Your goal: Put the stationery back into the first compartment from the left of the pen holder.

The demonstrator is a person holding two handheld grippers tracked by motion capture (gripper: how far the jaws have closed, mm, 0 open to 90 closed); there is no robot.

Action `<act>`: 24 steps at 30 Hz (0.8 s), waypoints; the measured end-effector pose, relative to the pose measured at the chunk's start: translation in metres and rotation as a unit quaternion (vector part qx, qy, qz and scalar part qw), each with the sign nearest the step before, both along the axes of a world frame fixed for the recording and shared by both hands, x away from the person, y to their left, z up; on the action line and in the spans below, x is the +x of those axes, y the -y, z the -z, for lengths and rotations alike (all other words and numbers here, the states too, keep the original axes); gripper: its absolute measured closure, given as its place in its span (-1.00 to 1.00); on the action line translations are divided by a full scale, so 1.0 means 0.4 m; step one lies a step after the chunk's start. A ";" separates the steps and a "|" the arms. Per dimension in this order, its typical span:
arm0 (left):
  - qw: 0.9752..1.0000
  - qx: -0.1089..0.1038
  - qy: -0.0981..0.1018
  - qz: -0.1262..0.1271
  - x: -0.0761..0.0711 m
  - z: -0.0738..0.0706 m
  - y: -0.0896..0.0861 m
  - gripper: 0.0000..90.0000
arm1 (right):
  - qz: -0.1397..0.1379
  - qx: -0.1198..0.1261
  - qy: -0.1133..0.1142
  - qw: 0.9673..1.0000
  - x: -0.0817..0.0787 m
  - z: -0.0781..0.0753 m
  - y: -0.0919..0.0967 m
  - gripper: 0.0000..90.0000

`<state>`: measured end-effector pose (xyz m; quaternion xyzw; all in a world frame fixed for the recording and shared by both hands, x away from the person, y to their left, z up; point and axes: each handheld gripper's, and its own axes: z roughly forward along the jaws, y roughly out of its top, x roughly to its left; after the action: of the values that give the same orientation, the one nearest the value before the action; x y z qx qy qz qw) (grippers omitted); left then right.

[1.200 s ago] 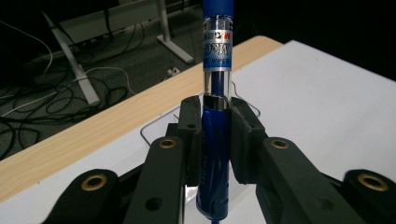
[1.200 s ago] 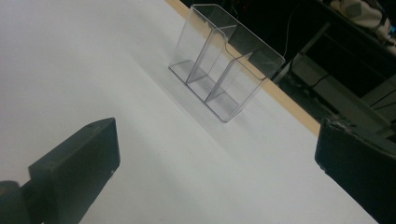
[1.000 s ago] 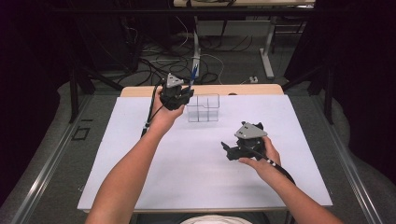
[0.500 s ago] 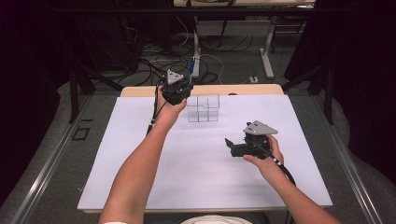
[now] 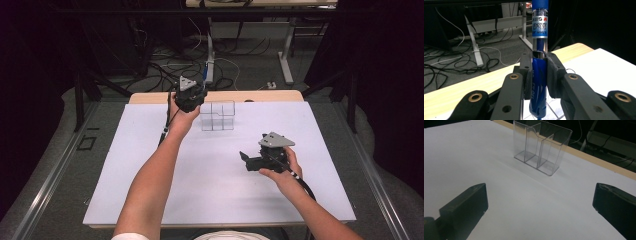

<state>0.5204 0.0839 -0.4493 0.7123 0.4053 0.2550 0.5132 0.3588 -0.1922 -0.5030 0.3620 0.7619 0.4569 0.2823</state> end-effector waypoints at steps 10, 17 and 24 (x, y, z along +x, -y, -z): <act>1.000 -0.006 -0.007 -0.004 0.019 0.038 0.010 0.72 | -0.001 0.001 -0.004 1.000 -0.001 0.003 0.000 -0.99; 1.000 -0.007 -0.016 -0.004 0.029 0.057 0.014 0.72 | -0.001 0.005 -0.007 1.000 -0.002 0.002 0.001 -0.96; 1.000 -0.003 -0.022 -0.005 0.036 0.072 0.020 0.72 | 0.001 0.004 -0.009 1.000 0.000 0.004 0.006 -0.93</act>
<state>0.5347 0.0757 -0.4780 0.7143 0.4208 0.2405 0.5049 0.3588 -0.1945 -0.5045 0.3677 0.7626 0.4562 0.2741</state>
